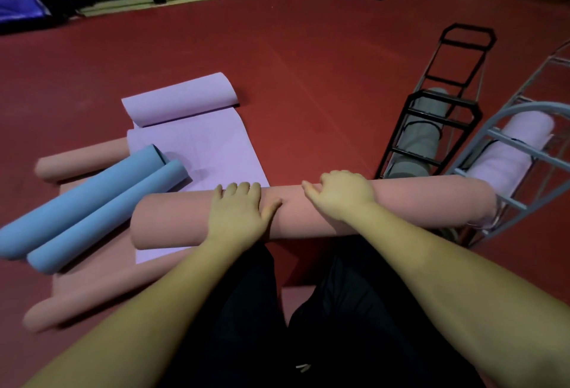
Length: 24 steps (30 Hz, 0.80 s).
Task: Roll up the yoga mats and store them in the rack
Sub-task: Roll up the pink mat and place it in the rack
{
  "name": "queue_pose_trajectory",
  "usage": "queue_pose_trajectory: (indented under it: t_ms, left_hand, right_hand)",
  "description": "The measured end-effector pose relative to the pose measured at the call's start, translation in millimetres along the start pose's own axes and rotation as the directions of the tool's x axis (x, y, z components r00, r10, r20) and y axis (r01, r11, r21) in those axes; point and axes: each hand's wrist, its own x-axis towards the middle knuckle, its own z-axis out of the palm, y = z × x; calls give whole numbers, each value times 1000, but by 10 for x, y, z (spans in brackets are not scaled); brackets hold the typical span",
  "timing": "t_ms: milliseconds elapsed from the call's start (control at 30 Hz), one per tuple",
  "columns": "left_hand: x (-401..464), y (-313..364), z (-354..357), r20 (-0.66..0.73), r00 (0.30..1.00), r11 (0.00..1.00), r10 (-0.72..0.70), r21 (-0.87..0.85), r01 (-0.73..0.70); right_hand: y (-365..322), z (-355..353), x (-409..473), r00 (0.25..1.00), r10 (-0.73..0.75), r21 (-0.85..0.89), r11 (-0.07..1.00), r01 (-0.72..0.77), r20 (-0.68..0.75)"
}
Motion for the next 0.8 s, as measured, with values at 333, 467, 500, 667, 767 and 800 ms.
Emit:
queue_pose_trajectory:
  t_ms: [333,467,500,667,767,800]
  left_hand:
    - [175,44,-297,102,994,998,-43,-43,48]
    - [121,63,-453,256,964,990,-74,-99,102]
    - [115,58,-478,301,951,986,-76,-119,116]
    - [96,19,-495,503,862,974,-65,-155,164]
    - [143,46,-574,561,826,964,-56,-184,190]
    - [169,57,-606,577,815,958,-52,-201,203]
  right_hand:
    - [42,-188,191,974,-16,53,999,4,228]
    - [33,-337,149,924,-51,94,995,17,378]
    - [22,-361,153,900,-64,108,994,19,431]
    - [1,-310,165,785,-117,164,986,19,609]
    - [-6,-297,191,781,-109,172,985,3,614]
    - [-1,-290,205,810,-105,155,988,18,577]
